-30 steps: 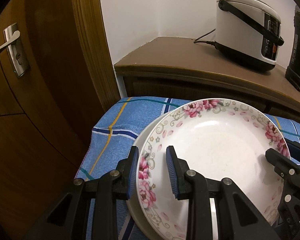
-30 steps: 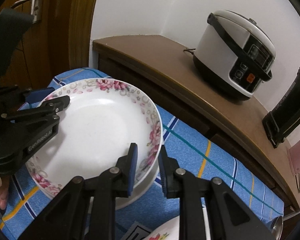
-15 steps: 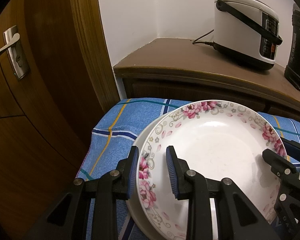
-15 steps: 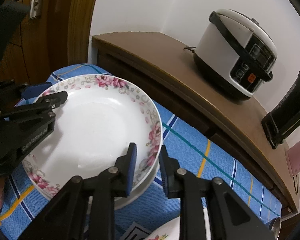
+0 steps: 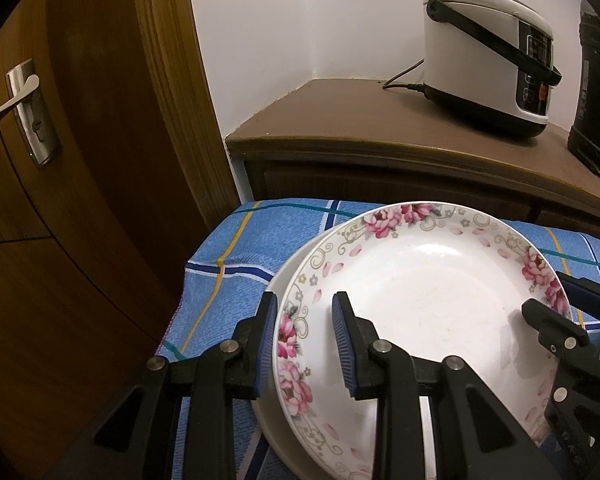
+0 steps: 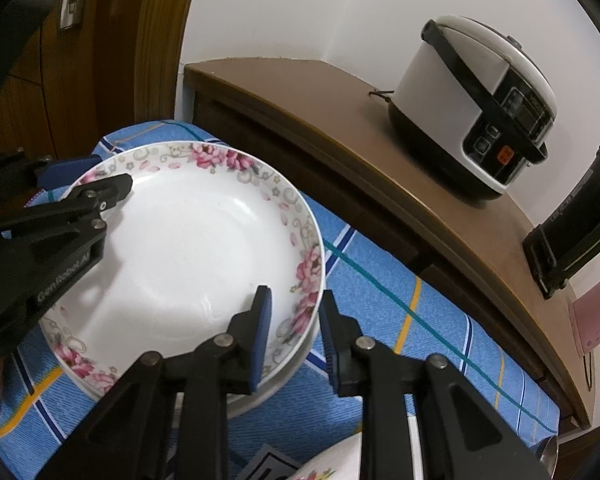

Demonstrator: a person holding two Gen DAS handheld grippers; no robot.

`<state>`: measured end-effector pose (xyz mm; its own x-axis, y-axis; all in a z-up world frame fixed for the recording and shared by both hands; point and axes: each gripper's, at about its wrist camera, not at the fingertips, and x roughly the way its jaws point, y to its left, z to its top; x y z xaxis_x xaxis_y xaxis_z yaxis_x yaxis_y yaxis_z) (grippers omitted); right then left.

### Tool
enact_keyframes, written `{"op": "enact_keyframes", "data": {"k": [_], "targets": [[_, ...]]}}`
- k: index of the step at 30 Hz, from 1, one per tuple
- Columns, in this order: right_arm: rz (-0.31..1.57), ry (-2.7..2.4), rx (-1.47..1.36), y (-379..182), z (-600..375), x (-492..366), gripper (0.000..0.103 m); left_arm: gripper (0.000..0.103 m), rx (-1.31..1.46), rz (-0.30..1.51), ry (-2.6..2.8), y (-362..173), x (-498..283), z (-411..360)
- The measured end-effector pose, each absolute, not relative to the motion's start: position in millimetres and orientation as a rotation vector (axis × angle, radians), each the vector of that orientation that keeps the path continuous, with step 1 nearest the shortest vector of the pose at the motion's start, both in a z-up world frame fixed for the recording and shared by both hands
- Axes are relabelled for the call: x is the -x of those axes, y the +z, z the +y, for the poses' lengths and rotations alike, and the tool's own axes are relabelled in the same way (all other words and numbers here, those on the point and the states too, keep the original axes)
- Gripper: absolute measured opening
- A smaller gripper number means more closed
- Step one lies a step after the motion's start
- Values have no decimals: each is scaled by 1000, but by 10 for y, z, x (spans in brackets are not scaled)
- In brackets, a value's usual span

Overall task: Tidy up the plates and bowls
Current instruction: 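Lower the pink-floral bowl onto the plain white plate with the left tool, then open the left tool and move it to the red-flower plate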

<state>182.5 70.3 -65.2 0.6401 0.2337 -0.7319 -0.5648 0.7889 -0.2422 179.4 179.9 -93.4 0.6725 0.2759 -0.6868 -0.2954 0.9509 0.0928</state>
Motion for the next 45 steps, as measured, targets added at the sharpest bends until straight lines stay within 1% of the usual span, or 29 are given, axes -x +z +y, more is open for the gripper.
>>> {"op": "enact_keyframes", "data": {"k": [4, 8, 22, 26, 27, 28, 30, 34, 36, 42, 45], "targets": [[750, 475, 487, -657, 718, -1853, 25, 31, 23, 768, 324, -936, -1793, 1788], [752, 476, 501, -676, 723, -1852, 27, 31, 15, 760, 321, -921, -1782, 1758], [745, 476, 510, -695, 723, -1855, 27, 31, 14, 759, 322, -929, -1785, 1769], [735, 492, 469, -653, 691, -1836, 27, 31, 9, 741, 328, -904, -1764, 1767], [729, 498, 459, -627, 685, -1819, 26, 32, -2, 728, 332, -887, -1750, 1752], [722, 502, 456, -605, 681, -1804, 25, 33, -8, 721, 333, -872, -1741, 1736], [707, 504, 441, -563, 652, -1766, 26, 43, -9, 714, 331, -862, -1740, 1736], [675, 494, 391, -452, 517, -1700, 37, 49, -9, 702, 335, -841, -1739, 1739], [660, 486, 367, -404, 457, -1682, 39, 63, -13, 688, 338, -823, -1725, 1725], [649, 483, 306, -316, 337, -1619, 39, 64, -35, 650, 338, -778, -1690, 1671], [643, 482, 271, -263, 196, -1540, 42, 64, -45, 631, 332, -755, -1670, 1640]]}}
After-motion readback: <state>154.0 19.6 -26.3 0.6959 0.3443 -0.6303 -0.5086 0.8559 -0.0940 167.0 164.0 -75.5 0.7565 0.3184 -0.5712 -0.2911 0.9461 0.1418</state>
